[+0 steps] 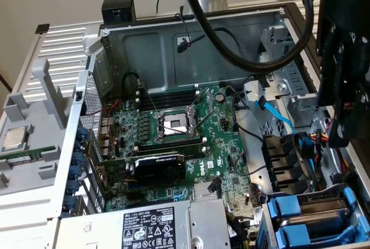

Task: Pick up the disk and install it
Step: 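Insert the first disk wire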

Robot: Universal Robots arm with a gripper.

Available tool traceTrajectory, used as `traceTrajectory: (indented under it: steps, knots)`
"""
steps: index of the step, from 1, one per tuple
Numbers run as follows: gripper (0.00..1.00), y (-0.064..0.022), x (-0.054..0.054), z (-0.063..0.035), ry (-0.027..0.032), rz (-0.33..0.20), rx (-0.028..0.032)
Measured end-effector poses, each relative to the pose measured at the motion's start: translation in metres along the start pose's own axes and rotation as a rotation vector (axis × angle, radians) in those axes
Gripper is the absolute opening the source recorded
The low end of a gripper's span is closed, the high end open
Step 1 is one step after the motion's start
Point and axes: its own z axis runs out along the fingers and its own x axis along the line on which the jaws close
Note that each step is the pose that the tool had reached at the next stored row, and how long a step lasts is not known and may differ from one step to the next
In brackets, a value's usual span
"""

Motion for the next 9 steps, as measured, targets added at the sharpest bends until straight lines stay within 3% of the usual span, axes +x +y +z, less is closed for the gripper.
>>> traceTrajectory:
  steps: [6,9]
  knots:
    - [0.57,0.0009,-0.0009,0.0016,0.0049,0.008,-0.0001]
    - [0.65,0.0014,-0.0016,0.0042,0.0066,0.013,0.0002]
